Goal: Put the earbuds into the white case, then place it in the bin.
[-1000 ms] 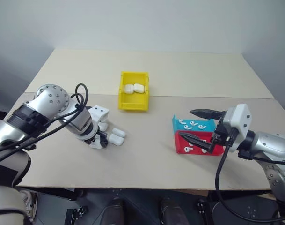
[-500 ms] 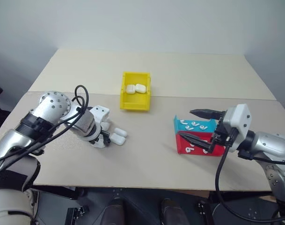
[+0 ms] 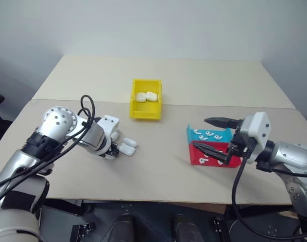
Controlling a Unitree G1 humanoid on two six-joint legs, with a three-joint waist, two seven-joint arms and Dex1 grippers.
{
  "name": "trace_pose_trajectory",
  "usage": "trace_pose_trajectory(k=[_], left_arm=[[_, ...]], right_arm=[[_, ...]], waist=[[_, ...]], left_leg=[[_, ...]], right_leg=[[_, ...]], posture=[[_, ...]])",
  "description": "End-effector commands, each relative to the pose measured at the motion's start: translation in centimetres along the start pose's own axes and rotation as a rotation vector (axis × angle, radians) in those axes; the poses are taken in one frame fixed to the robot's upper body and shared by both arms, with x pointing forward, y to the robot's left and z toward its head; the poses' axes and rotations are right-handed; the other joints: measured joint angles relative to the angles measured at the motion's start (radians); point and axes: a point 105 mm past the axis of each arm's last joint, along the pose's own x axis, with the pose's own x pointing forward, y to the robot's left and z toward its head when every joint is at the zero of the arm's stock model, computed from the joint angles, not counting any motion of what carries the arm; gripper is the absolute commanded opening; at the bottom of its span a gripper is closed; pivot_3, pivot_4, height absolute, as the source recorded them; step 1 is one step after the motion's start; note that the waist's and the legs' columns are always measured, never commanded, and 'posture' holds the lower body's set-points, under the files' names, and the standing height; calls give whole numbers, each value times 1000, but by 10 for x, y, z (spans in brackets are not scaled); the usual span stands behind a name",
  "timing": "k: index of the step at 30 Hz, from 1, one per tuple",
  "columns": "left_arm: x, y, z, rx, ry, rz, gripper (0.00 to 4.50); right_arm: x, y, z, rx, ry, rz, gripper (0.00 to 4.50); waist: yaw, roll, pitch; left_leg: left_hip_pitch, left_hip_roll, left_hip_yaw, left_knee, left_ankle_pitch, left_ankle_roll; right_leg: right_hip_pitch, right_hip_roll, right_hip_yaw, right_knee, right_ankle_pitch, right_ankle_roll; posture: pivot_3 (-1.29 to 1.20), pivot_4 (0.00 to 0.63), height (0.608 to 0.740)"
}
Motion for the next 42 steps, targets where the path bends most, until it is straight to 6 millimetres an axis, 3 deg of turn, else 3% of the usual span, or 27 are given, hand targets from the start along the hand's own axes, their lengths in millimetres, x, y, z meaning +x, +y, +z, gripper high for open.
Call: trace_pose_trajectory(k=[1,7,11,15,18,20,24,26,32,37,40,42], left_arm=[[-26,9,2,67,-63,-9,2807],[-73,26,7,80,-217,-8,2807],[-97,19,40,68,-654,-4,2807],[-99,10,54,144,-897,-113,2807],[-117,-6,77,68,-1207,-378,2807],[-123,-12,82,102,-1314,-483,2807],[-128,-43,84,336,-1401,-729,2807],[-133,-53,75,491,-1438,-877,2807],[-134,-68,63,734,-1472,-1143,2807],[-131,-78,55,853,-1452,-1228,2807],[-130,-86,51,819,-1466,-1246,2807],[-129,-90,48,820,-1463,-1246,2807]], right_arm=[[1,-2,11,-42,-42,1,4500],[3,-6,10,-44,-49,-1,4500],[10,-12,11,-48,-76,-15,4500],[14,-18,16,-63,-91,-14,4500],[13,-25,22,-89,-73,-13,4500],[12,-29,25,-100,-53,-15,4500],[6,-32,19,-147,92,37,4500],[-1,-33,15,-164,180,76,4500],[-19,-41,5,-162,447,177,4500],[-34,-33,-5,-236,564,344,4500],[-41,-30,-15,-248,632,416,3942],[-41,-33,-22,-251,656,406,3232]], waist=[[-7,0,0],[-3,0,0],[3,0,0],[5,0,0],[12,1,0],[13,0,0],[11,0,0],[6,0,0],[1,1,0],[-1,1,0],[-1,1,0],[-4,1,0]], left_leg=[[-1,0,0,-1,0,0],[-5,0,0,-2,0,0],[-5,0,1,-2,0,-1],[-5,0,2,-3,2,-4],[-6,0,3,-4,2,-4],[-7,0,2,-4,2,-4],[-9,0,2,-4,1,-2],[-10,1,2,-4,0,0],[-16,1,3,0,-1,2],[-16,1,2,0,-2,5],[-16,1,2,1,-3,5],[-16,1,2,1,-3,6]], right_leg=[[-1,0,0,0,0,0],[-6,0,0,-1,0,0],[-6,0,0,-1,0,0],[-7,0,0,-1,0,-1],[-7,0,0,-1,0,-1],[-7,0,0,-3,1,-1],[-9,0,0,-5,1,-1],[-9,0,0,-6,1,-1],[-15,0,0,-4,0,-1],[-14,1,0,-5,0,0],[-14,1,0,-5,0,1],[-14,1,0,-5,0,1]], posture=[[0,150,740],[0,150,740],[0,150,740],[0,150,740],[0,150,740],[0,150,740],[0,150,740],[0,150,740],[0,150,740],[0,150,740],[0,150,740],[0,150,740]])
